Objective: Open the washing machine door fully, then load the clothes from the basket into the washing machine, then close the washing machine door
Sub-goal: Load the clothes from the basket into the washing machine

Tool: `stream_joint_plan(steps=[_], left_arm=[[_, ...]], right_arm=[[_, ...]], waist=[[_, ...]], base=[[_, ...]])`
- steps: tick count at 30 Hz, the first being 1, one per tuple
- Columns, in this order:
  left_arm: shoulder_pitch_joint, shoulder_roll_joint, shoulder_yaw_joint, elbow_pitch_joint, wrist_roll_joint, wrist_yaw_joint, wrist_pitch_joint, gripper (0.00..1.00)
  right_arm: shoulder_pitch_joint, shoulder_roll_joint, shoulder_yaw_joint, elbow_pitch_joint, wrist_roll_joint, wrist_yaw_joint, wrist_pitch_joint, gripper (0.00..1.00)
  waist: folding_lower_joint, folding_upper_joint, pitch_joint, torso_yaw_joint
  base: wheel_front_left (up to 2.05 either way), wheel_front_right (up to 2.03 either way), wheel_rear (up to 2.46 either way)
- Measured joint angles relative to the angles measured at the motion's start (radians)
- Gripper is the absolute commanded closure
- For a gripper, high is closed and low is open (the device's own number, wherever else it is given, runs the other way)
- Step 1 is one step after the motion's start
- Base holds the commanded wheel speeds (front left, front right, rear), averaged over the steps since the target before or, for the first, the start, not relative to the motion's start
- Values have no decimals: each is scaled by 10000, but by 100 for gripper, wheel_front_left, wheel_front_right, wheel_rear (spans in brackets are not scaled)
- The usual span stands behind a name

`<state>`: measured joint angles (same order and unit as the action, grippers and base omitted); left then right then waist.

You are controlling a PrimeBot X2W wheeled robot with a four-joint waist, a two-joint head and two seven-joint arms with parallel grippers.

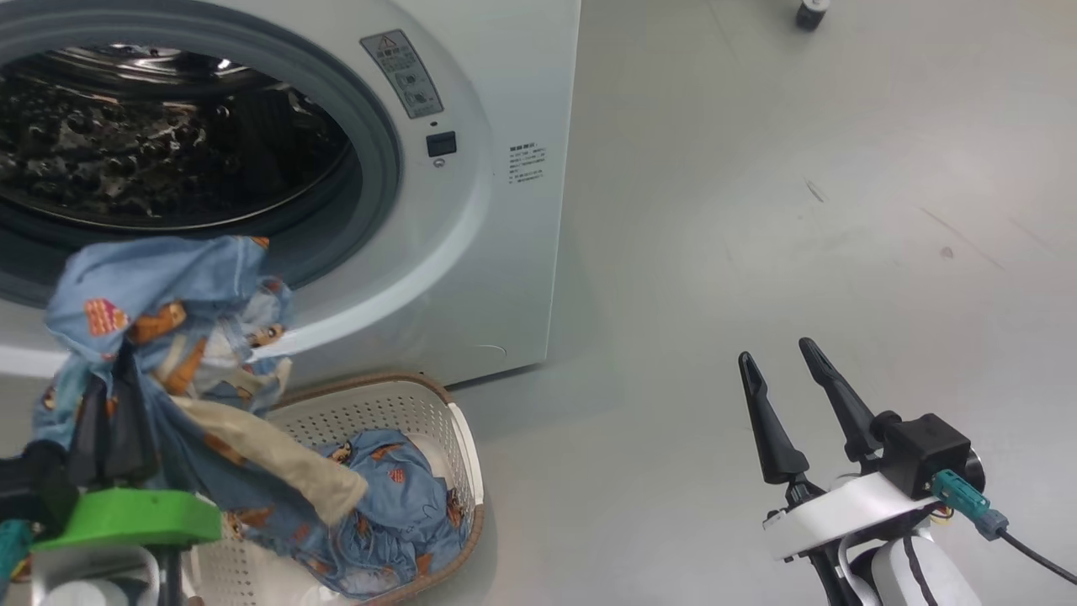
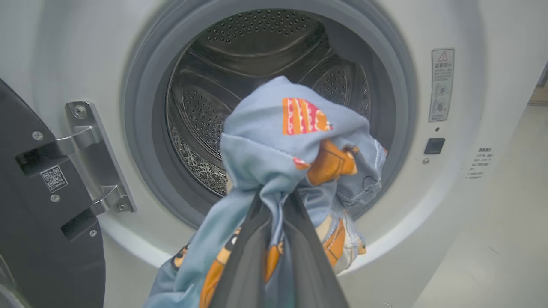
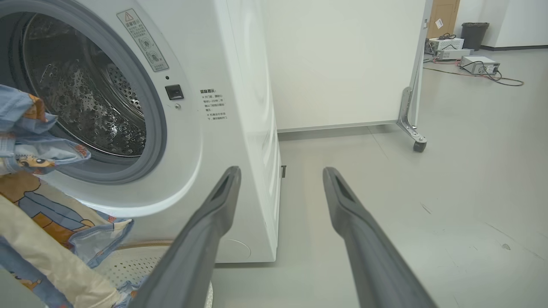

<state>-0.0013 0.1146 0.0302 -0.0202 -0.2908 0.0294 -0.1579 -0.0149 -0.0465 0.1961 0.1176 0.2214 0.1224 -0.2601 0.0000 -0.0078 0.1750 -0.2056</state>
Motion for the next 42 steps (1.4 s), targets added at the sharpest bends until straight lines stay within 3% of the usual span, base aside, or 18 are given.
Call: stream_joint_plan(steps=[13, 30, 42], left_arm=[[-3030, 1394, 550, 1080, 217, 77, 1185, 100], [-7548, 3369, 1076, 2608, 506, 54, 2650, 100], [-10119, 4033, 924, 3101, 840, 50, 2978, 100]], right_arm=[[-827, 19, 554, -194, 226, 0, -2, 0], [-1618, 23, 1733, -541, 1360, 0, -2, 0], [-2496, 31, 2102, -915, 1850, -15, -2, 0]], waist=[[0, 0, 1818, -912], [2, 0, 4299, -1775], [2, 0, 5817, -2371]], base=[[0, 0, 0], [0, 0, 0], [0, 0, 0]])
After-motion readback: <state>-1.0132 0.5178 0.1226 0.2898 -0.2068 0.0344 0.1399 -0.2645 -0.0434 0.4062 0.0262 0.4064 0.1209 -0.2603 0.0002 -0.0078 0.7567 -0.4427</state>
